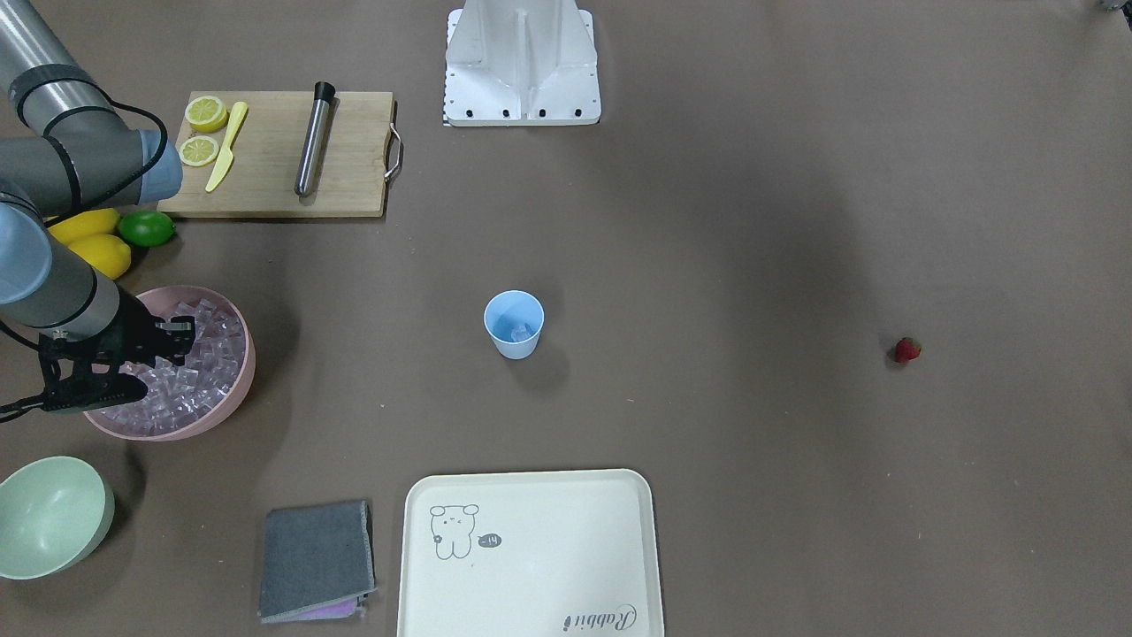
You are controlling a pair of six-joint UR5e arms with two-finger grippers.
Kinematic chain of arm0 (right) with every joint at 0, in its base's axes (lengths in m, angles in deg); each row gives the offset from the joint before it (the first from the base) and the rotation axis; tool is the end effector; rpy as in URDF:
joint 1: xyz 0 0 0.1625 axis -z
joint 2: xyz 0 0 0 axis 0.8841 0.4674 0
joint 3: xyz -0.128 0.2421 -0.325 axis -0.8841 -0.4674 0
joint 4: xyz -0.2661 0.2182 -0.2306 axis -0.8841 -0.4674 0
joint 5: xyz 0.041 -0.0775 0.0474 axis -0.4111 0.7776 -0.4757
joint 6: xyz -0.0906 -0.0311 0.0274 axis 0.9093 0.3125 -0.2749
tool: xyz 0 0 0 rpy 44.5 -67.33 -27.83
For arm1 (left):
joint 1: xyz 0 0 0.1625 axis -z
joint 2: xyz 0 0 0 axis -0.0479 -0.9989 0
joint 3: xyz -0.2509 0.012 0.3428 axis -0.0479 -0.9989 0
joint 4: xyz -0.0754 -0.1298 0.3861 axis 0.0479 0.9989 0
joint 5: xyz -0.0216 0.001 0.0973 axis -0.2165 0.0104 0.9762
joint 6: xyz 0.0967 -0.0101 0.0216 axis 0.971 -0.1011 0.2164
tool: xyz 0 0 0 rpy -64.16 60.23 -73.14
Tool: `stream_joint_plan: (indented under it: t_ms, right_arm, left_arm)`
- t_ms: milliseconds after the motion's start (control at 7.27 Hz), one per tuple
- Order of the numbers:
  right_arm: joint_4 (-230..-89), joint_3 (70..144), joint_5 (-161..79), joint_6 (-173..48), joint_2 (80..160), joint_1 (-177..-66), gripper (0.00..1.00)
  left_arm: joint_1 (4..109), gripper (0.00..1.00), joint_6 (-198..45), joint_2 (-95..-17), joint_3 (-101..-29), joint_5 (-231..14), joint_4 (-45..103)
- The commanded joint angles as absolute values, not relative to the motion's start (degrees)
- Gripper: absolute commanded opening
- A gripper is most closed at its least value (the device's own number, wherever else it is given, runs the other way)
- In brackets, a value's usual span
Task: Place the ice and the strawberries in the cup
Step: 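Lift the ice cube and carry it over the light-blue cup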
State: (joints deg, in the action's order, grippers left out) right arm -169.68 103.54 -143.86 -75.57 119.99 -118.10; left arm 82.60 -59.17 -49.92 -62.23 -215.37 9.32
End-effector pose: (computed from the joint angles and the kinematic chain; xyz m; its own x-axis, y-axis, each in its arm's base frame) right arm -0.2943 -0.5700 0.4680 0.7339 -0.1759 0.6561 0.1788 0.9819 0.0633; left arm -0.0221 -0.6076 0.5352 0.7589 0.3123 -0.5715 -0.1153 0.9281 0.3541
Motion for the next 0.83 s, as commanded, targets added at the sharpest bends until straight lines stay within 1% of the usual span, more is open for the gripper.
stream_joint_plan:
  t_ms: [0, 138, 413, 688]
  right_arm:
    - [-172.98, 107.09, -147.48, -75.51, 119.57, -120.4, 0.0]
    - [-175.62, 109.64, -147.5, -75.51, 117.48, -120.67, 0.0]
    - [-175.91, 109.84, -152.91, -76.64, 109.51, -121.28, 0.0]
    - [-175.3, 109.32, -153.21, -85.74, 103.34, -118.32, 0.0]
  left_arm:
    - [82.6, 0.98, -59.17, -50.3, -62.15, -215.37, 9.32]
    - [82.6, 0.98, -59.17, -50.3, -62.23, -215.37, 9.32]
    - [82.6, 0.98, -59.17, -50.3, -62.32, -215.37, 9.32]
    - [82.6, 0.98, -59.17, -50.3, -62.41, -215.37, 9.32]
